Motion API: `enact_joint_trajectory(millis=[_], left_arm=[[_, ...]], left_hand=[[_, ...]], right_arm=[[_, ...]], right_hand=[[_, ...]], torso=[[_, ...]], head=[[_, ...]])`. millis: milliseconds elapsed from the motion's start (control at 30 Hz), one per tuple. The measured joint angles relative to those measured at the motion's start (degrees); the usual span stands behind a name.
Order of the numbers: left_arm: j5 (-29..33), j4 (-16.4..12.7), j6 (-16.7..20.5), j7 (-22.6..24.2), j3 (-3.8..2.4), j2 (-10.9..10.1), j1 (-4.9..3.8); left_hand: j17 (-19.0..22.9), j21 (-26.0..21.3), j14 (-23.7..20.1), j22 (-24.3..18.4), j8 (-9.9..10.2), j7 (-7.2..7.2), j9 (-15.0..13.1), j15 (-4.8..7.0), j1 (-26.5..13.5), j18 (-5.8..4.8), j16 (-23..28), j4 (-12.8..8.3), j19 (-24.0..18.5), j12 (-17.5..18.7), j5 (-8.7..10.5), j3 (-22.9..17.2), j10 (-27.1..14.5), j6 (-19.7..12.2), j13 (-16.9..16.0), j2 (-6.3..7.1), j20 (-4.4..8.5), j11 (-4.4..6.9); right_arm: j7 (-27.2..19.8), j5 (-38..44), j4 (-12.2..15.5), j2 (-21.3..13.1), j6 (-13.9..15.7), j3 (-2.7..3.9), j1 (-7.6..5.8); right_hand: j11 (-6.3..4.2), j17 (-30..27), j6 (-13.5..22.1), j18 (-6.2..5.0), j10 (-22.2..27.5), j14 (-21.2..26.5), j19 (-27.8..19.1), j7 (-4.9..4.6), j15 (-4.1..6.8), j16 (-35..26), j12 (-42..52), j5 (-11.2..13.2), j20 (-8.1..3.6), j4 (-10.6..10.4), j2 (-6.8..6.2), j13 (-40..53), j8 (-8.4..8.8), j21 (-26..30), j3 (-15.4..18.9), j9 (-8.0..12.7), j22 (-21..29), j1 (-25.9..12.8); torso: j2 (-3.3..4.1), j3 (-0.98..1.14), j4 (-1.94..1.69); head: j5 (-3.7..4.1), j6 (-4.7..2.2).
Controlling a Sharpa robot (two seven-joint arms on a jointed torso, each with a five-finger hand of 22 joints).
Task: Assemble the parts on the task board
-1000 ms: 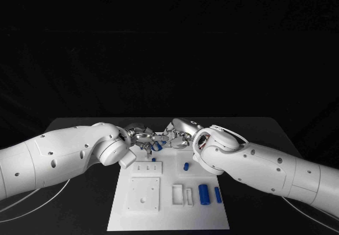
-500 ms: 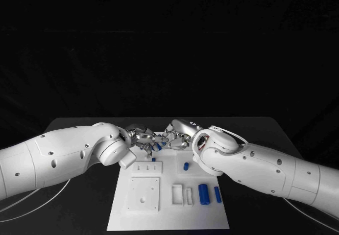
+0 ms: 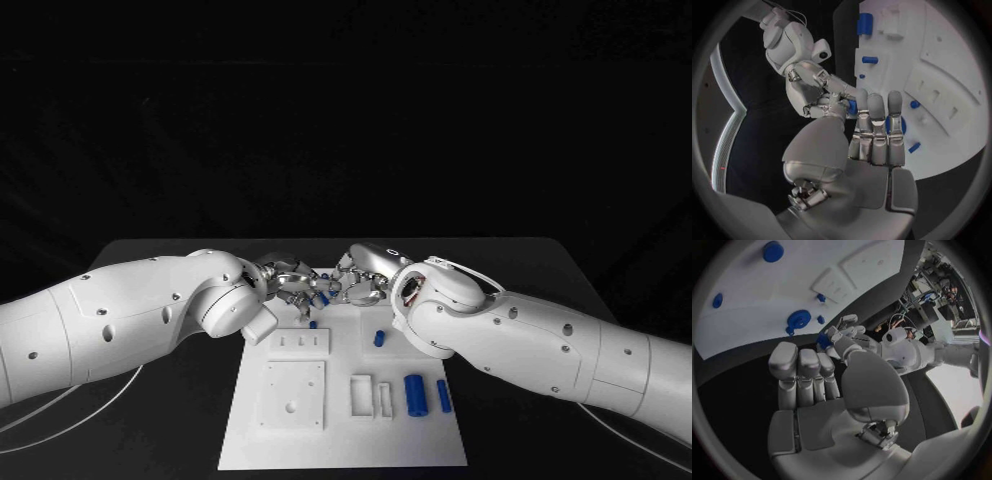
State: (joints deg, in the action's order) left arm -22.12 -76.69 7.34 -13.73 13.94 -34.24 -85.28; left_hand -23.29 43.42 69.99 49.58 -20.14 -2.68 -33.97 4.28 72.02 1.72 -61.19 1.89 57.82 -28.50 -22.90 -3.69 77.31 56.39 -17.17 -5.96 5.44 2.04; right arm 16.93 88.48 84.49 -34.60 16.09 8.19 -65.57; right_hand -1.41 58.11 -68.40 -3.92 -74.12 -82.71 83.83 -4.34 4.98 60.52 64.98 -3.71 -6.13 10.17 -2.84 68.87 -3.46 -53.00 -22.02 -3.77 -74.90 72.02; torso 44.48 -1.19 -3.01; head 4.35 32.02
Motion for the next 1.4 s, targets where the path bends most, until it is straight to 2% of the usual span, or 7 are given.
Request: enact_joint_trajectory(millis=[500, 800, 1000, 1067, 1233, 1300, 1400], left_arm=[[0.2, -0.2, -0.1, 0.0, -0.01, -0.2, 0.01], [0.1, -0.1, -0.6, 0.0, -0.05, -0.2, 0.01], [-0.1, 0.0, -0.7, 0.0, -0.07, -0.2, -0.01], [-0.3, 0.2, -0.7, 0.1, -0.08, -0.3, -0.01], [-0.9, 0.3, -0.6, 0.1, -0.08, -0.5, -0.01], [-1.2, 0.3, -0.6, 0.1, -0.08, -0.5, -0.01], [-1.7, 0.3, -0.7, 0.1, -0.08, -0.6, -0.01]], left_hand=[[-1.1, 0.4, 0.7, 1.1, 1.3, -0.94, 0.0, 0.65, -1.3, 0.0, -0.9, -1.4, 0.4, -0.5, 0.79, -1.4, 1.7, 0.9, -0.6, -0.17, 0.43, 0.62], [-2.2, 0.8, 0.9, 2.2, 0.5, -1.02, 0.0, 0.84, -2.0, 0.0, -1.8, -1.5, 0.6, -1.4, 0.01, -2.2, 2.0, 1.0, -1.8, 0.37, 0.62, 0.81], [-2.3, 0.8, 0.8, 2.6, 2.3, -1.31, 0.0, 0.84, -2.1, 0.0, -1.8, -2.4, 0.6, -1.4, -0.02, -3.2, 2.0, 1.3, -1.8, 0.45, 0.61, 0.81], [-2.3, 0.8, 0.8, 2.6, 2.5, -1.31, 0.0, 0.84, -2.4, 0.0, -1.8, -4.9, 0.6, -1.4, -0.03, -5.8, 2.0, 1.3, -1.8, 0.66, 0.61, 0.82], [-2.5, 0.8, 0.8, 2.8, 3.2, -1.62, 0.0, 0.84, -2.4, 0.0, -1.8, -5.2, 0.6, -1.4, -0.03, -5.7, 2.0, 1.6, -1.8, 0.65, 0.61, 0.82], [-2.4, 0.8, 0.8, 2.8, 3.3, -1.82, 0.0, 0.84, -2.4, 0.0, -1.8, -5.2, 0.6, -1.2, -0.3, -5.7, 2.2, 1.8, -1.7, 0.65, 0.61, 1.01], [-2.4, 0.8, 1.0, 3.0, 4.0, -1.95, 0.0, 1.03, -2.4, 0.0, -1.8, -5.7, 0.6, -1.0, -0.33, -5.5, 2.3, 2.0, -1.6, 0.64, 0.61, 0.94]], right_arm=[[-0.5, 0.0, 0.0, -0.2, -0.2, -0.09, -0.01], [-0.9, -0.3, 0.0, -0.4, 0.0, -0.13, 0.02], [-1.2, -0.7, 0.0, -0.7, 0.1, -0.17, 0.06], [-1.3, -0.9, 0.0, -0.9, 0.3, -0.18, 0.08], [-1.7, -1.6, 0.0, -1.4, 1.0, -0.19, 0.18], [-1.9, -2.0, 0.0, -1.7, 1.4, -0.19, 0.24], [-2.2, -2.5, 0.0, -2.1, 2.1, -0.19, 0.32]], right_hand=[[-0.22, -0.2, 0.0, 0.0, 0.2, 0.0, 0.0, 0.0, -0.01, -0.5, -0.8, 0.0, 0.0, -0.8, -0.39, -0.5, 0.04, 0.6, 0.0, 0.0, 0.0, 0.1], [0.04, -0.7, -0.5, 0.0, 0.6, 0.0, 0.0, 0.44, -0.01, -0.9, -1.6, -0.3, 0.0, -2.9, -2.48, -1.3, 0.2, 1.3, 0.6, 0.0, 0.0, -0.3], [0.51, -1.2, 3.3, 0.0, 1.6, 0.0, 0.0, -0.33, -0.01, -1.4, -2.7, -1.4, 0.0, -5.6, -4.37, -2.4, -0.11, 2.0, 3.5, -0.1, 0.0, -0.3], [0.84, -1.3, 4.4, 0.0, 1.9, 0.0, 0.1, -0.64, -0.01, -1.6, -3.2, -1.7, 0.06, -6.3, -4.64, -2.9, -0.32, 2.2, 5.0, 0.0, 0.0, 0.0], [1.5, -1.8, 8.4, -0.01, 3.3, 0.2, 0.1, -1.56, -0.57, -2.1, -4.9, -2.2, 0.53, -8.1, -5.45, -4.8, -0.34, 3.3, 8.9, 0.1, 0.0, 0.8], [1.83, -2.1, 11.3, -0.78, 3.7, 0.4, 0.3, -2.01, -0.79, -2.2, -5.2, -2.8, 0.73, -8.8, -5.46, -5.6, -0.34, 3.6, 11.3, 0.2, 0.0, 1.2], [1.83, -2.2, 12.3, -0.78, 3.7, 0.4, 0.1, -2.24, -0.8, -2.2, -5.2, -3.0, 0.93, -9.6, -5.54, -6.0, -0.34, 3.8, 12.4, 0.2, 0.0, 1.7]], torso=[[0.01, -0.01, 0.01], [0.01, 0.02, 0.02], [0.0, 0.01, 0.02], [0.0, 0.02, 0.02], [0.0, 0.02, 0.01], [0.0, 0.02, 0.01], [0.0, 0.03, 0.01]], head=[[-0.08, 0.1], [-0.14, 0.25], [-0.09, 0.25], [-0.09, 0.25], [-0.16, 0.24], [-0.18, 0.24], [-0.2, 0.3]])
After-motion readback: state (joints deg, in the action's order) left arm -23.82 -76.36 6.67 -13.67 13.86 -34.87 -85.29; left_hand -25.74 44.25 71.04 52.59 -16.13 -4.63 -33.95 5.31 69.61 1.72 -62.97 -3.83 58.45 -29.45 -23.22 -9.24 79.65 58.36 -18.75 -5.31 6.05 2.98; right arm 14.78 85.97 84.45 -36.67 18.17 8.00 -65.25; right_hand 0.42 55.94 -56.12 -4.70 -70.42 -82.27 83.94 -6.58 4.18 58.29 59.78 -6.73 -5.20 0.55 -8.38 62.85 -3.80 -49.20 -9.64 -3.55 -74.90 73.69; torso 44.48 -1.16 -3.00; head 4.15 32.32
